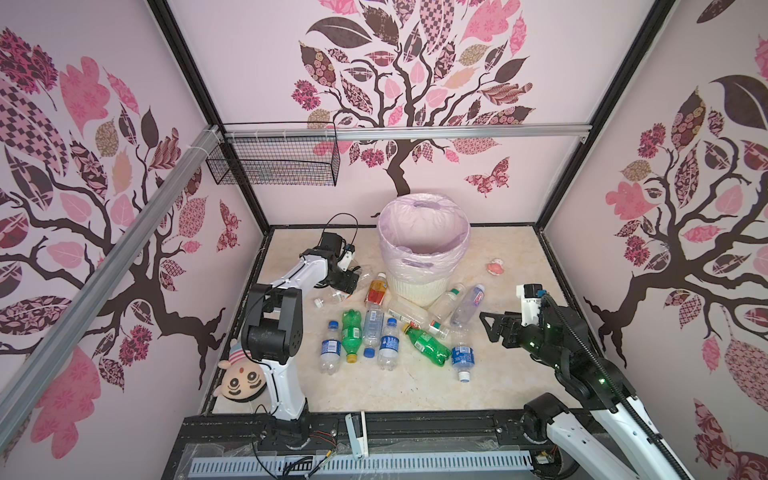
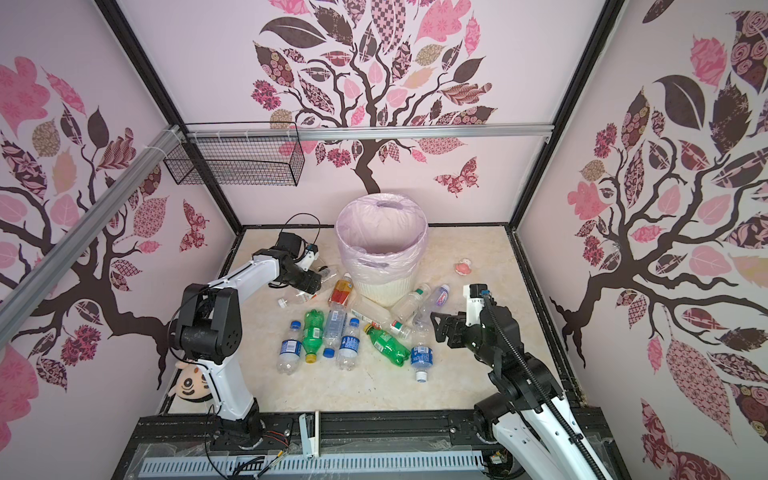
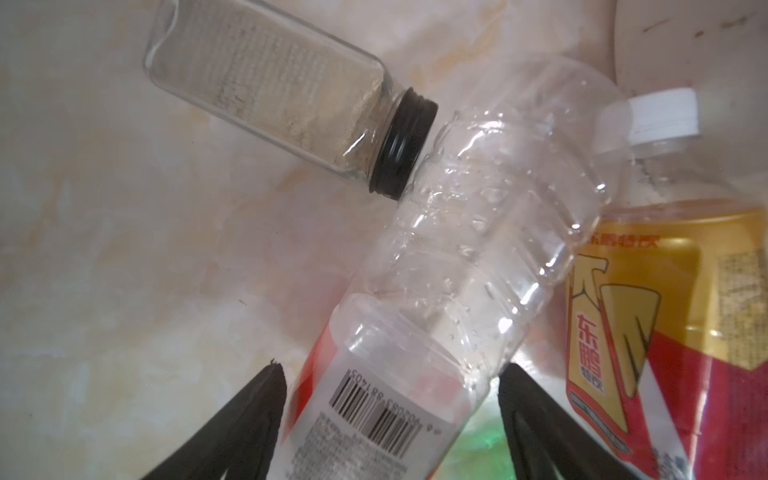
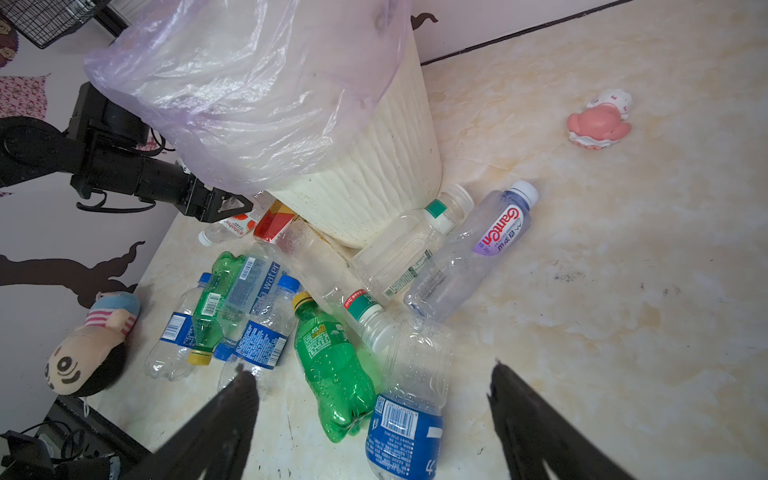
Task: Throw the plastic bottles in the bin
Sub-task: Pick up the plastic bottle from the top-left of the table.
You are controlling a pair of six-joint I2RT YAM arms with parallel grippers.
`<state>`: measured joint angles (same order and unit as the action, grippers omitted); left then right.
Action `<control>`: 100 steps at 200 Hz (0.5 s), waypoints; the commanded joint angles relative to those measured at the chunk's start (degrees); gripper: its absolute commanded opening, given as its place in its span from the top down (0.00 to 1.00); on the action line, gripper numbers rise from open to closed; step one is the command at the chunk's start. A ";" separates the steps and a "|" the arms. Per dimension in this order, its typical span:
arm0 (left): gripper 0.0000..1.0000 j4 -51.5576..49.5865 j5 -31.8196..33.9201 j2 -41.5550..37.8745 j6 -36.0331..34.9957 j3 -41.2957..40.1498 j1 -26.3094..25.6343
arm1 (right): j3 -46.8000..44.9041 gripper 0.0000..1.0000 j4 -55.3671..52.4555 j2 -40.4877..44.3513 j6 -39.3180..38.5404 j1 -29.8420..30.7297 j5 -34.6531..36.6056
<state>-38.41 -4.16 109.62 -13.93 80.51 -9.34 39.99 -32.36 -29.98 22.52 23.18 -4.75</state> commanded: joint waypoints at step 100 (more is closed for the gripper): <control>0.29 -3.41 4.43 4.67 -2.62 3.51 -1.54 | -0.52 0.11 -0.45 -0.79 -0.63 0.15 -0.72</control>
<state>-39.97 -2.07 112.44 -16.38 82.61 -10.98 39.79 -32.34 -30.98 22.46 23.18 -5.15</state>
